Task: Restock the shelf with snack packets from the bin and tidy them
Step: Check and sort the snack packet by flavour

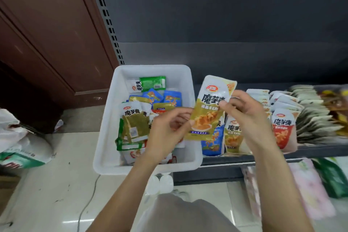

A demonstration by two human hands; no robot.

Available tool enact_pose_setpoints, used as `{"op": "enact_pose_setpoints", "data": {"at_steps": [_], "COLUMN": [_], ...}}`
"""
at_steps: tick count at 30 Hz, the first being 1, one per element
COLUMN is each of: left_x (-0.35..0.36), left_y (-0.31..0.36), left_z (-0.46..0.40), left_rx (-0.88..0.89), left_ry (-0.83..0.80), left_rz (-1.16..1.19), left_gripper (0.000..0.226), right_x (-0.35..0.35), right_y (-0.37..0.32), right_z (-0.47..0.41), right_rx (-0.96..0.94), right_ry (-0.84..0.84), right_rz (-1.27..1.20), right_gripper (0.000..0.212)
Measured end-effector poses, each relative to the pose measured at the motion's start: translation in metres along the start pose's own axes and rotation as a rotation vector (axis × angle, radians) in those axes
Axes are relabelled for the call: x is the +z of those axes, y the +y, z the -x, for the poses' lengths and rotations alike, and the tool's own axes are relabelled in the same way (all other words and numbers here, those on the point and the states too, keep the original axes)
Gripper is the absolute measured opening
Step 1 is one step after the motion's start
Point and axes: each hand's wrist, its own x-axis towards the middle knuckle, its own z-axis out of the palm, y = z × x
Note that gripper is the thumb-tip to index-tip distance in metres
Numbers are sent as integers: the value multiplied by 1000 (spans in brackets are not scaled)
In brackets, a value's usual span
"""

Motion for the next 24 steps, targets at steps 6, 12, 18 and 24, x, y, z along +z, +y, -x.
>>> {"op": "enact_pose_setpoints", "data": {"at_steps": [6,12,18,24], "left_x": [54,77,77,76], "left_y": [-22,-51,-55,-55], "left_z": [-22,-30,-34,-35], "left_rx": [188,251,234,230], "left_ry": [-154,-191,-197,-201], "left_rz": [-391,-826,-833,-816], "left_gripper": [27,46,44,41], "right_x": [-81,-86,-66,-53], "right_y": [5,66,112,115], "right_z": [30,19,-2,0], "right_rx": [-100,37,181,142], "right_ry": [359,363,409,549], "right_rz": [-34,81,414,648], "right_gripper": [23,27,12,32]}}
